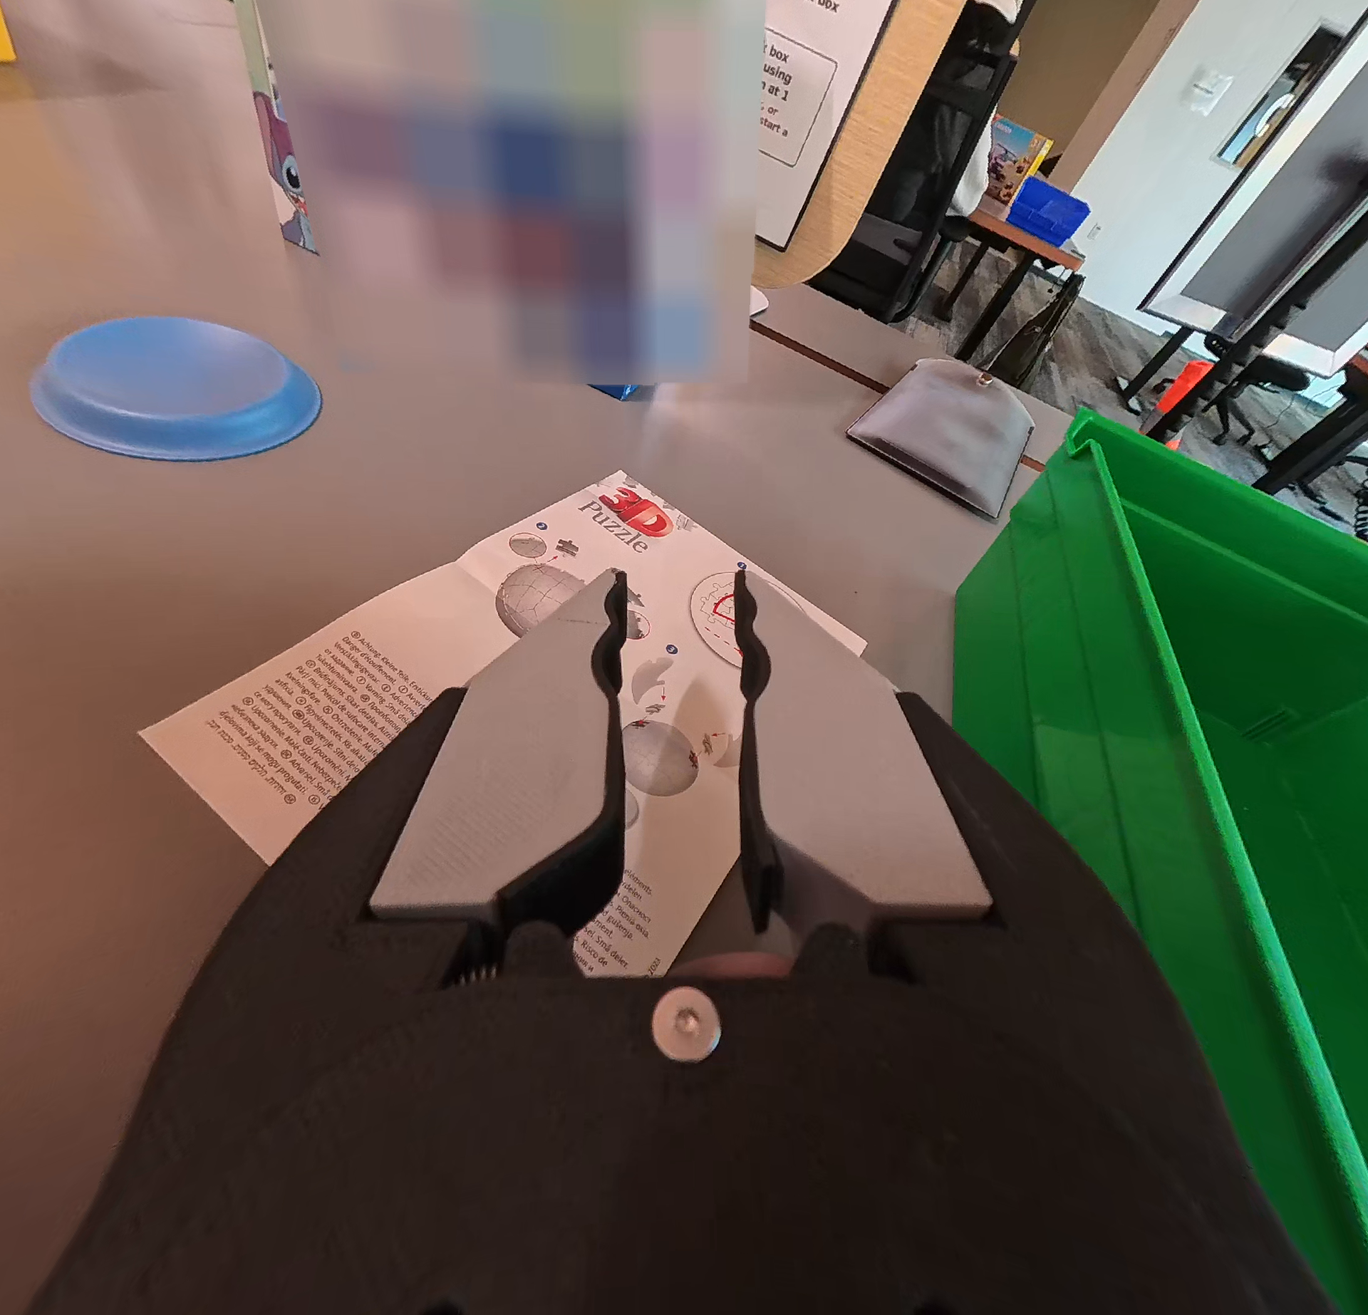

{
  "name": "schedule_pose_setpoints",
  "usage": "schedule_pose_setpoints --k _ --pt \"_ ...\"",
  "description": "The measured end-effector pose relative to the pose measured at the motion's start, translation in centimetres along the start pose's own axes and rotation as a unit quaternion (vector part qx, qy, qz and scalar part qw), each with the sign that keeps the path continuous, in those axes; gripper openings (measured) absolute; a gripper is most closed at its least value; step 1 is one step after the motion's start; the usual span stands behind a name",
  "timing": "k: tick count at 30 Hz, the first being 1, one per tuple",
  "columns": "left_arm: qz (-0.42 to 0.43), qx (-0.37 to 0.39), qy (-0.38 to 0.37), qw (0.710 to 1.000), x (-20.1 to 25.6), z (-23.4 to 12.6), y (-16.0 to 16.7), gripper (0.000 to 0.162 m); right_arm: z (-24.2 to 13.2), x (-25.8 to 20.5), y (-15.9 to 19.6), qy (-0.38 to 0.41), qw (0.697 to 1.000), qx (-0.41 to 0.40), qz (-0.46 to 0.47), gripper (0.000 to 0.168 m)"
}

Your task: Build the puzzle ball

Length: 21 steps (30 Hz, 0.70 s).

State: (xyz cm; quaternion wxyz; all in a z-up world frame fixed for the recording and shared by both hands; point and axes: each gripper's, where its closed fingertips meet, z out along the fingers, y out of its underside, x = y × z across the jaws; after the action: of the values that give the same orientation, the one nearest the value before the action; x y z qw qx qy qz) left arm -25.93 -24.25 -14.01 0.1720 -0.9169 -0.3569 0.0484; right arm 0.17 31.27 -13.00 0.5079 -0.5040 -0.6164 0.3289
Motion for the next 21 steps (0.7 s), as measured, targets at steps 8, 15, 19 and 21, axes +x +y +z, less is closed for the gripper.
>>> schedule_pose_setpoints --k 8,15,19,21 --pt "-0.02 0.021 -0.008 1.0 1.1 -1.2 1.0 0.029 -0.4 -0.6 -0.8 -0.014 1.0 0.023 0.009 0.027" --pt "-0.045 0.066 -0.048 0.996 4.2 -4.7 4.0 0.037 -0.5 -6.1 -3.4 -0.115 0.992 0.049 -0.001 0.04" --pt "-0.063 0.087 -0.077 0.991 5.6 -6.6 6.2 0.043 -0.1 -9.9 -5.4 -0.18 0.982 0.036 -0.032 0.05" --pt "-0.07 0.102 -0.085 0.989 6.2 -7.1 7.0 0.045 0.4 -11.8 -6.3 -0.215 0.975 0.025 -0.043 0.055"
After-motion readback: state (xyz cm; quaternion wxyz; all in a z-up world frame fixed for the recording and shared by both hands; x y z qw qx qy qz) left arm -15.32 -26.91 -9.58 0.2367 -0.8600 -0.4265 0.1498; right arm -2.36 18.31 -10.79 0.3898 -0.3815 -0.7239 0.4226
